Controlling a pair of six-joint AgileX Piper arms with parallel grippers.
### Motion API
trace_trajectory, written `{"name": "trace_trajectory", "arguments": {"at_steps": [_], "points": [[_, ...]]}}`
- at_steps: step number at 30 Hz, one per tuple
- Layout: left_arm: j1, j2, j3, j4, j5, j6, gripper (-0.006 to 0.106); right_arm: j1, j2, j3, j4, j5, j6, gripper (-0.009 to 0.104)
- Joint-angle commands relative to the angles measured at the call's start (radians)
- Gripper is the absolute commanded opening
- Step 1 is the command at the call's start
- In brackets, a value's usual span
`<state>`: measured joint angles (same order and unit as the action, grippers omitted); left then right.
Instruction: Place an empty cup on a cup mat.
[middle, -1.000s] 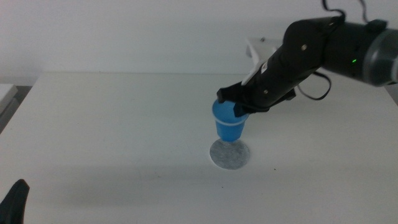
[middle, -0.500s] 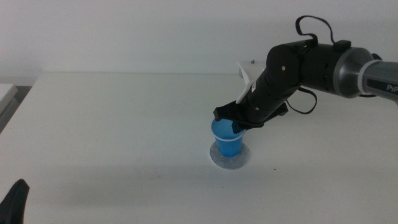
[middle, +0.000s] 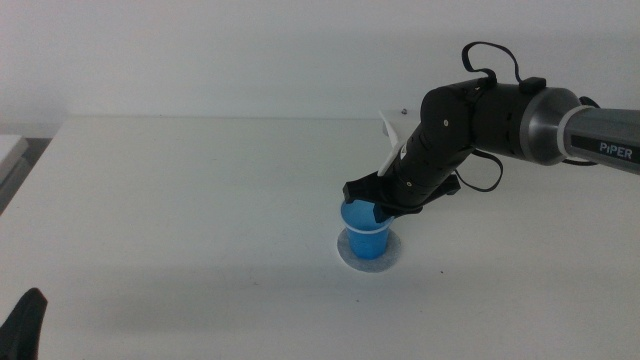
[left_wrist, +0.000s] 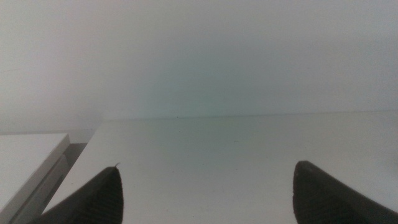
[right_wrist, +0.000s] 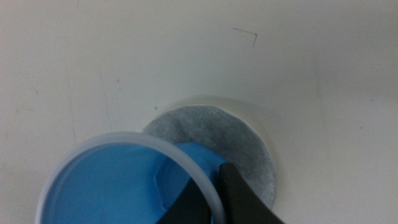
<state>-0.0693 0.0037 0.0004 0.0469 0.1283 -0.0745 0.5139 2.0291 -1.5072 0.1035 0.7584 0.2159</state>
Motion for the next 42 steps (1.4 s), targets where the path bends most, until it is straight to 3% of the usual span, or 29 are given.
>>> {"name": "trace_trajectory", "arguments": {"at_steps": [1,6,26,34,36,40,42], "points": [[-0.001,-0.004,0.0,-0.002,-0.013,-0.003,0.094,0.003,0.001,-0.003,-0.012,0.001,0.003,0.0],[-0.001,-0.004,0.0,-0.002,-0.013,-0.003,0.094,0.003,0.001,-0.003,-0.016,0.016,0.004,0.0],[-0.001,-0.004,0.0,-0.002,-0.013,-0.003,0.094,0.003,-0.084,-0.003,-0.027,0.035,0.0,0.049],[-0.001,-0.004,0.0,-0.002,-0.013,-0.003,0.094,0.003,-0.238,-0.003,-0.046,0.075,-0.036,0.059],[-0.001,-0.004,0.0,-0.002,-0.013,-0.003,0.094,-0.014,-0.298,-0.003,-0.05,0.1,-0.067,0.065],[-0.001,-0.004,0.0,-0.002,-0.013,-0.003,0.094,-0.08,-0.407,-0.003,-0.059,0.172,-0.114,0.089],[-0.001,-0.004,0.0,-0.002,-0.013,-0.003,0.094,-0.127,-0.461,-0.003,-0.08,0.249,-0.136,0.093]]}}
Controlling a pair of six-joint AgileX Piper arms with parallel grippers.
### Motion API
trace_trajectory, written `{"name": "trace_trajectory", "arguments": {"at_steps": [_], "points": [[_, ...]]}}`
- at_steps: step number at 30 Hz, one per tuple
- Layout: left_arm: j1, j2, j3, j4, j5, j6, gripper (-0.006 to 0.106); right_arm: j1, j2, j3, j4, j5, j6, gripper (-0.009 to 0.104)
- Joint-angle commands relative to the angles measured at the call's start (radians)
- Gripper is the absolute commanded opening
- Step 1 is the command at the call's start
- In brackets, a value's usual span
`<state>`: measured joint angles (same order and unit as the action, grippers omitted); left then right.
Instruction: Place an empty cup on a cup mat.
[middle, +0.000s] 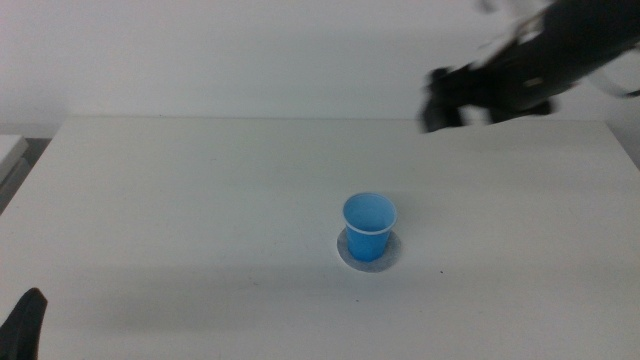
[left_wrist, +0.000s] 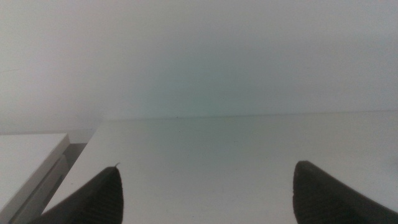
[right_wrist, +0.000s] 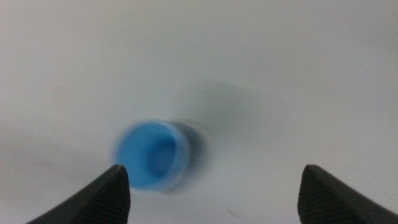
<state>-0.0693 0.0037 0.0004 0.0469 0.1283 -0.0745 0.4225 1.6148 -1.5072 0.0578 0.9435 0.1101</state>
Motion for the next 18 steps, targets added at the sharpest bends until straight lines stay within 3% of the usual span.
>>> {"name": "trace_trajectory", "arguments": {"at_steps": [1,4,7,18], "points": [[-0.001,-0.004,0.0,-0.002,-0.013,-0.003,0.094,-0.058,-0.067,-0.003,-0.043,0.1,-0.03,0.093],[-0.001,-0.004,0.0,-0.002,-0.013,-0.003,0.094,-0.117,-0.154,0.001,-0.067,0.206,-0.033,0.093],[-0.001,-0.004,0.0,-0.002,-0.013,-0.003,0.094,-0.172,-0.269,0.053,-0.058,0.203,-0.033,0.093],[-0.001,-0.004,0.0,-0.002,-0.013,-0.003,0.094,-0.244,-0.756,0.555,-0.07,-0.121,0.033,0.093]]}}
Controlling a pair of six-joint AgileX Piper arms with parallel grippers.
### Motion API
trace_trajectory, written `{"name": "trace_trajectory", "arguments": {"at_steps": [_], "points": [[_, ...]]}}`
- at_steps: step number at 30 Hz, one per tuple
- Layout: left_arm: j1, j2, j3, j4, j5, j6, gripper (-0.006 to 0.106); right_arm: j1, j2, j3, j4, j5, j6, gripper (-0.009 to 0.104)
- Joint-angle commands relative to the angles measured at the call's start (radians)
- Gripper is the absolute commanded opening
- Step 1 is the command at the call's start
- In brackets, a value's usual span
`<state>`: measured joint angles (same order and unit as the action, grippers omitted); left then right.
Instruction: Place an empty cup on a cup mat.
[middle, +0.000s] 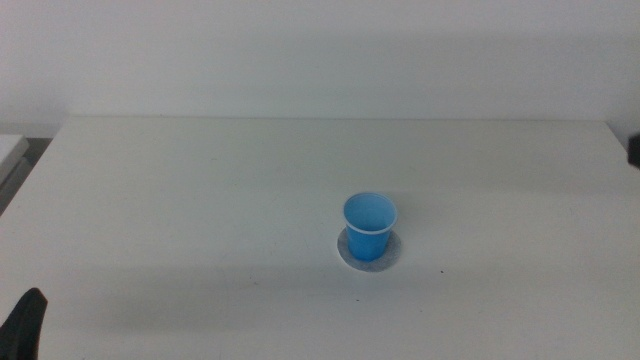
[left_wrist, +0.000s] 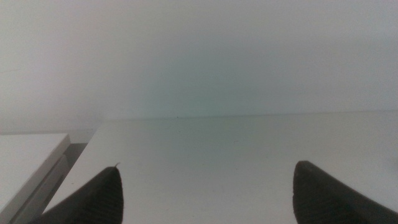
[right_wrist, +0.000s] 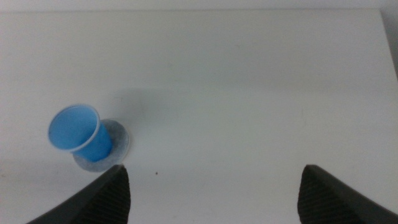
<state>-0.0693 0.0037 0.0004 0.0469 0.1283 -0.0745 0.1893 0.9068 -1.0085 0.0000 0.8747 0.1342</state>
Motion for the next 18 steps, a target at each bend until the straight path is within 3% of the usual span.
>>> {"name": "trace_trajectory", "arguments": {"at_steps": [1,9,18], "points": [[-0.001,-0.004,0.0,-0.002,-0.013,-0.003,0.094,-0.011,-0.071,0.076,-0.013,-0.052,0.015,0.093],[-0.001,-0.004,0.0,-0.002,-0.013,-0.003,0.094,-0.011,-0.258,0.178,-0.052,-0.019,0.009,0.093],[-0.001,-0.004,0.0,-0.002,-0.013,-0.003,0.094,-0.011,-0.585,0.573,-0.098,-0.369,-0.011,0.093]]}}
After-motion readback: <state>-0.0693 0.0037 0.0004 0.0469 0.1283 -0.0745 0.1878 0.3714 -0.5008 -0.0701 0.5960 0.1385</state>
